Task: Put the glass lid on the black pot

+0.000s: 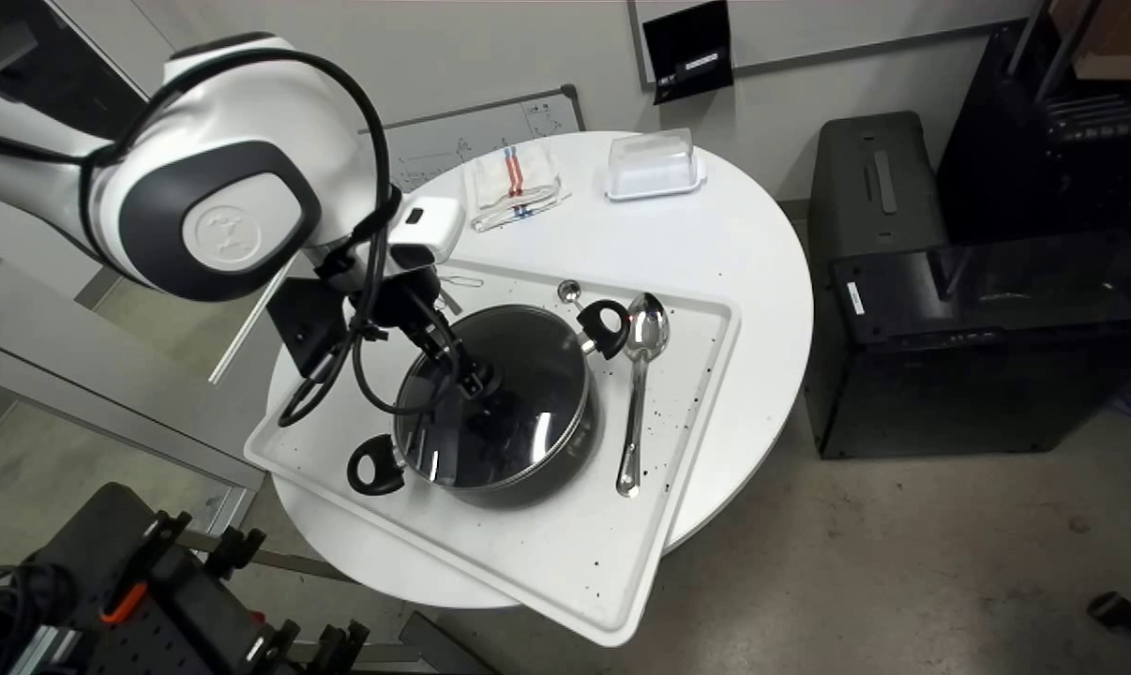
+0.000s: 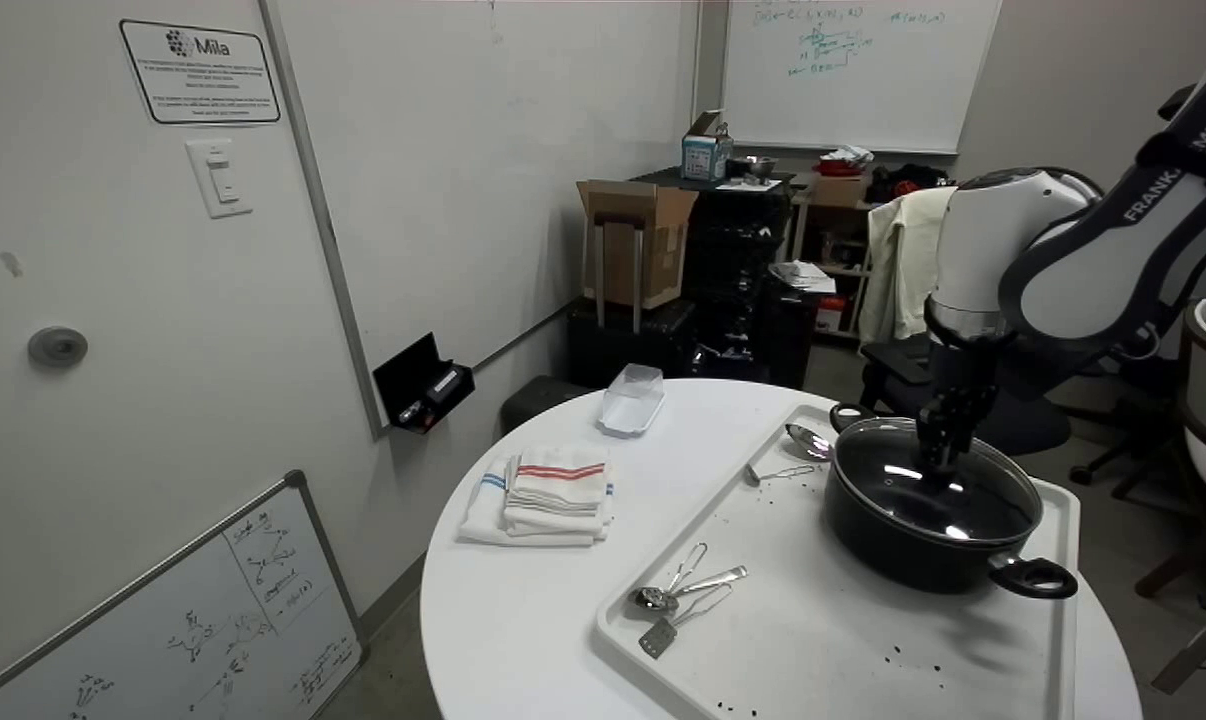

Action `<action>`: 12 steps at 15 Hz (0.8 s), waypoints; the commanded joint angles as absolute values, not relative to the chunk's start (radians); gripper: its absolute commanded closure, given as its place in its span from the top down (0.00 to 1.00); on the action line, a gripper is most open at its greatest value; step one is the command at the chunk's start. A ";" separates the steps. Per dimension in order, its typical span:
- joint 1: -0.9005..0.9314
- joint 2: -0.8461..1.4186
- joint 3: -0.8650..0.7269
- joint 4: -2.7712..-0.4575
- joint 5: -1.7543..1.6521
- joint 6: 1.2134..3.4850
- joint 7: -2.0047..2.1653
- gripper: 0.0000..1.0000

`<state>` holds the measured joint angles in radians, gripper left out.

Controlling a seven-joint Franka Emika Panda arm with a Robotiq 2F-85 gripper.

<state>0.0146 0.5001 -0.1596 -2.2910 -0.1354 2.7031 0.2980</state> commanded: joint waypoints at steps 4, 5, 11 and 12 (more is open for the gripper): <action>0.038 0.496 -0.171 -2.300 -0.110 2.731 0.309 0.23; 0.039 0.497 -0.171 -2.300 -0.110 2.732 0.309 0.23; 0.042 0.504 -0.171 -2.301 -0.108 2.737 0.307 0.23; 0.042 0.505 -0.171 -2.301 -0.108 2.737 0.307 0.23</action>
